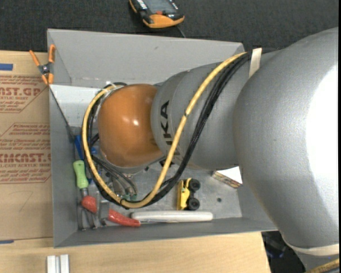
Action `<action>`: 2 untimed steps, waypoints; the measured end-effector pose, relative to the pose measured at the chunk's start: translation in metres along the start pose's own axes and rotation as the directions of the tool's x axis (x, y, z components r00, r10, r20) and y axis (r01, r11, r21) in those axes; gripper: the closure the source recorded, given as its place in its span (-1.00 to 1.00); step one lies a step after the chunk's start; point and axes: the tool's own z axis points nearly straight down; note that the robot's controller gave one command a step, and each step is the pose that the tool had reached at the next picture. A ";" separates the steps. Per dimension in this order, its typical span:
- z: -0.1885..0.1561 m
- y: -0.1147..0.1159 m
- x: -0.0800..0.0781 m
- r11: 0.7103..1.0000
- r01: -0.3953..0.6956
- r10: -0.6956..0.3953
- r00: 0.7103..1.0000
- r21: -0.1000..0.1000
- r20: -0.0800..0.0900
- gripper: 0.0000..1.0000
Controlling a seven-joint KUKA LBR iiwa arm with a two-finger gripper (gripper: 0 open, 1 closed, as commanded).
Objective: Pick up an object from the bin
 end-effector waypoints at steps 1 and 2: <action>0.060 -0.055 0.008 0.999 0.035 -0.035 0.999 0.002 -0.017 -1.00; 0.087 -0.002 0.001 0.779 0.627 -0.627 0.779 0.006 0.019 -1.00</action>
Offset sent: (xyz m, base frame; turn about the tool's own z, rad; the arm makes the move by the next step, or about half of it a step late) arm -0.0037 -0.0024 -0.0901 -0.6778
